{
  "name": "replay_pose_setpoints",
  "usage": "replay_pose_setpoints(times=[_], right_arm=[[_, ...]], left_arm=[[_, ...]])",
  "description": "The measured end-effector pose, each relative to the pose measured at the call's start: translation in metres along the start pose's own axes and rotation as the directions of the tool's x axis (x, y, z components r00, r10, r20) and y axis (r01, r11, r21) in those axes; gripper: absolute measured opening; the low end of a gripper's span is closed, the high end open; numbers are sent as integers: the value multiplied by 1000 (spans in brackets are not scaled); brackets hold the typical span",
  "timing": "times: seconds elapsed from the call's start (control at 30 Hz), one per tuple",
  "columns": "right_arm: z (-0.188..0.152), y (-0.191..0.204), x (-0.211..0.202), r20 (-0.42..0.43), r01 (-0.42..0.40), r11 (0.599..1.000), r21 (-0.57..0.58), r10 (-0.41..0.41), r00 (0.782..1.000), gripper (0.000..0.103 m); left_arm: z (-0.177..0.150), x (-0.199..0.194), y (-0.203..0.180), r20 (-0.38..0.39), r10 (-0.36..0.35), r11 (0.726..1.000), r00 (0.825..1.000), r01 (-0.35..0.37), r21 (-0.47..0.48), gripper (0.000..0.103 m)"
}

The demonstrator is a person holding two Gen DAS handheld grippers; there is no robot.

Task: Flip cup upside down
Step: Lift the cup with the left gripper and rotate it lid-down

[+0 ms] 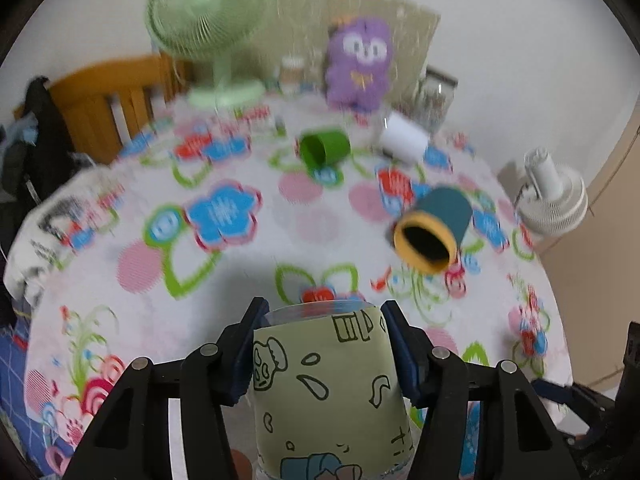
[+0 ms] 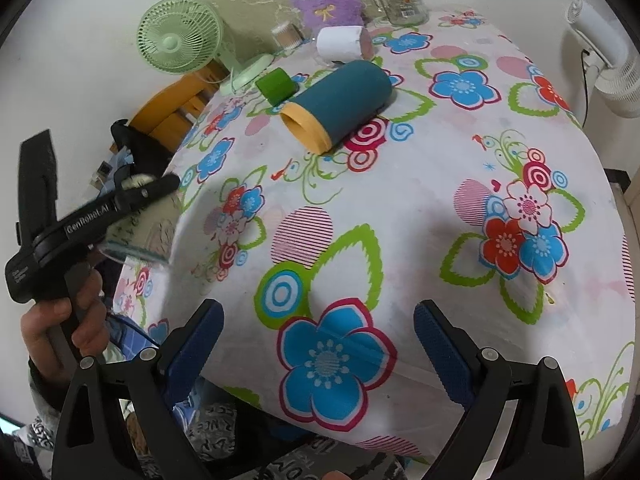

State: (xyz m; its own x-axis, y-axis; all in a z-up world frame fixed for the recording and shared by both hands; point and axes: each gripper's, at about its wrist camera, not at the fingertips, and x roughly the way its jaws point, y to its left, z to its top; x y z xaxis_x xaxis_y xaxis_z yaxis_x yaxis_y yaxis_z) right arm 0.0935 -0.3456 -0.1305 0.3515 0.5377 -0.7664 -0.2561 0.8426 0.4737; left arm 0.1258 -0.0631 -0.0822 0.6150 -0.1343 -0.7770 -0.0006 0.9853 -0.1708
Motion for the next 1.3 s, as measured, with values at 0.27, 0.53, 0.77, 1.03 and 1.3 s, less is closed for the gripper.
replay_pose_setpoints(times=[0.27,0.53,0.77,1.03,1.3], right_arm=[[-4,6,2,-1,-3,1000,-16,3,1000,97],[-6,2,-3,7,6,1000,-11,-6,1000,97],[-7,5,0,0,-3,1000,-16,3,1000,97],[-8,1,0,-2,-3,1000,-8,3,1000,97],[-10,-1,2,-8,-5,1000,0,5,1000,97]], left_arm=[[-2,10,8,132,104,995,986,-104,-4,60],[-9,34,15,-64,33,998,997,-36,-45,63],[-17,45,12,-171,-19,999,985,12,-43,87],[-5,47,15,-256,-83,996,963,74,-44,94],[9,74,23,-396,-108,994,912,94,-54,79]])
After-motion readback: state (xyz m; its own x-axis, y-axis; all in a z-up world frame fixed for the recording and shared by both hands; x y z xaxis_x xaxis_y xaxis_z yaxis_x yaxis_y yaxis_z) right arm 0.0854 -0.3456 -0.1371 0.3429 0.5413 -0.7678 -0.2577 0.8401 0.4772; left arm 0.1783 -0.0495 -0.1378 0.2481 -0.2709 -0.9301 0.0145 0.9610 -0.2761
